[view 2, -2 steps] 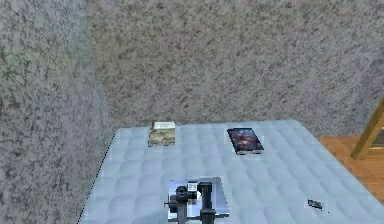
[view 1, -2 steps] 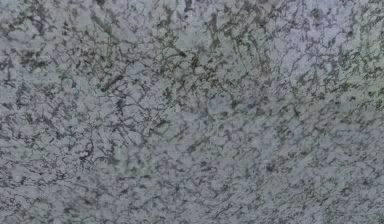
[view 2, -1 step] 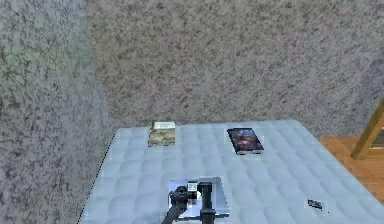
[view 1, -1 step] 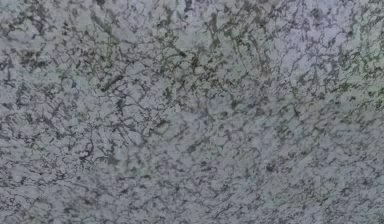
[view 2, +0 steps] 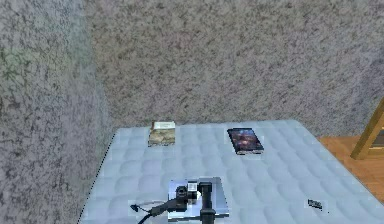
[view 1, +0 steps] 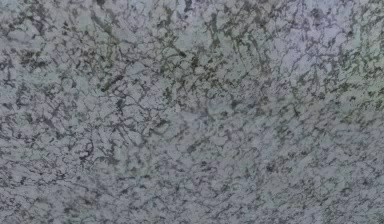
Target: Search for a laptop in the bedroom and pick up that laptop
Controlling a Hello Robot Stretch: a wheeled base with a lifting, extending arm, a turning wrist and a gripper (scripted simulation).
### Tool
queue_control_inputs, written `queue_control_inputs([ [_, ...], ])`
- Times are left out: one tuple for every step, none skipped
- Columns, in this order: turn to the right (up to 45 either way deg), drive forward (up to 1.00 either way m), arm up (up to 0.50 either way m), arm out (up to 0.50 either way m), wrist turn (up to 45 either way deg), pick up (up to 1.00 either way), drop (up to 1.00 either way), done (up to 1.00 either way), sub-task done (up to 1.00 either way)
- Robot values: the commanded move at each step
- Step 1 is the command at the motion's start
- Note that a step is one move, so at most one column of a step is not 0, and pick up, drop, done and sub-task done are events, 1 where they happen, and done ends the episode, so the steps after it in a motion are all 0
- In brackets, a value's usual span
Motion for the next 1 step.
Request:
queue_control_inputs([
  [0.0,0.0,0.0,0.0,45.0,0.0,0.0,0.0,0.0],
])
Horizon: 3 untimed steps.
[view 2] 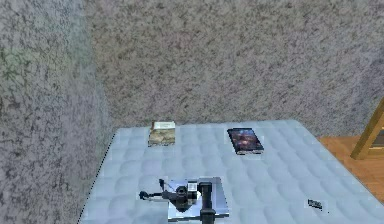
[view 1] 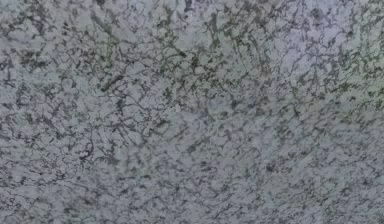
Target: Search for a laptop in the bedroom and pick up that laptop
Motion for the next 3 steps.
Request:
queue_control_inputs([
  [0.0,0.0,0.0,0.0,18.0,0.0,0.0,0.0,0.0],
  [0.0,0.0,-0.3,0.0,0.0,0.0,0.0,0.0,0.0],
  [0.0,0.0,0.0,0.0,0.0,1.0,0.0,0.0,0.0],
])
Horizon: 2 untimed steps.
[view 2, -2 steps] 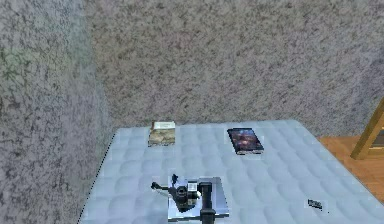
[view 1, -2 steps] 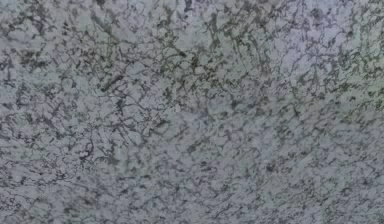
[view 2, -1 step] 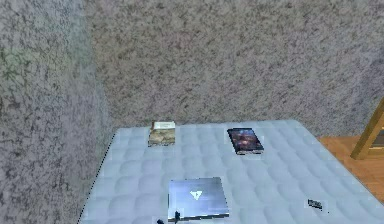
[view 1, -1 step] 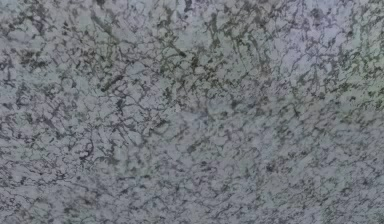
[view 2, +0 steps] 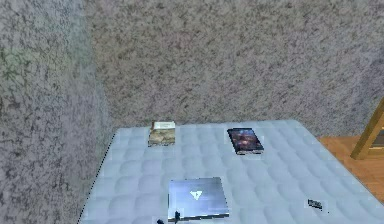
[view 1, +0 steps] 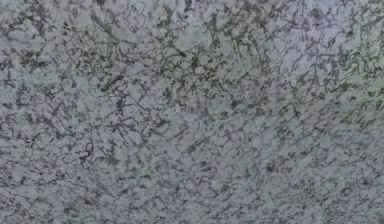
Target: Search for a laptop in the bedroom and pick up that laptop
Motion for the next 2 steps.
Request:
queue_control_inputs([
  [0.0,0.0,0.1,0.0,0.0,0.0,0.0,0.0,0.0],
  [0.0,0.0,0.0,0.0,0.0,0.0,0.0,1.0,0.0],
])
